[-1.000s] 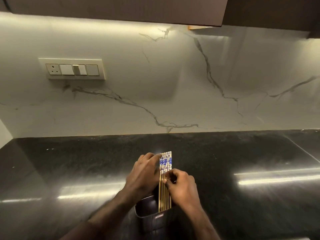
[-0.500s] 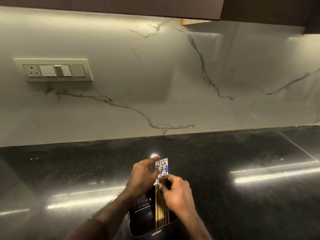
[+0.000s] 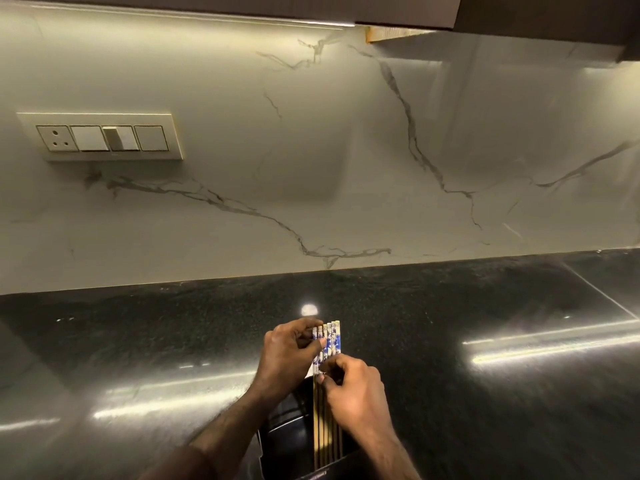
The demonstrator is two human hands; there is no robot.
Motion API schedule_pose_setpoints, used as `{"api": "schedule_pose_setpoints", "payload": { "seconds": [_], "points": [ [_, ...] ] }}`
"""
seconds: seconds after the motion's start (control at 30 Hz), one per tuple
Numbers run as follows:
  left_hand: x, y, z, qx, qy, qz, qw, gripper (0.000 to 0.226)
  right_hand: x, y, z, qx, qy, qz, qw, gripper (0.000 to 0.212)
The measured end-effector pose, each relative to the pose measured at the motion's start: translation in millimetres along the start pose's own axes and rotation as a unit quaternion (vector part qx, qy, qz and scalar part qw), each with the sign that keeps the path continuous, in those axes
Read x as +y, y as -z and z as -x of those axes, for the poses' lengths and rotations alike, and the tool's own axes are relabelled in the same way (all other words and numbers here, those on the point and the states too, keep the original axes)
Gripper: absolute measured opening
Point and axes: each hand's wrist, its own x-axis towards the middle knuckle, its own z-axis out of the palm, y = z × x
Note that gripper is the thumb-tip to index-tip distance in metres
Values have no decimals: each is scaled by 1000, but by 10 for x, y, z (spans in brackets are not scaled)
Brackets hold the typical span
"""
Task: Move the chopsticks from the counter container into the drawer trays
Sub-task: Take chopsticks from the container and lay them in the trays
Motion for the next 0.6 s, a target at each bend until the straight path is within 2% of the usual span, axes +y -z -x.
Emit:
{"api": "schedule_pose_setpoints", "payload": {
  "seconds": [0.2, 0.6],
  "points": [
    [-26, -28, -5, -11, -2, 17, 1000, 37, 21, -8, -10, 0, -7, -5, 1000, 17],
    [-40, 34, -5, 9, 9, 35, 999, 30, 12, -8, 12, 5, -4, -14, 1000, 17]
  ]
}}
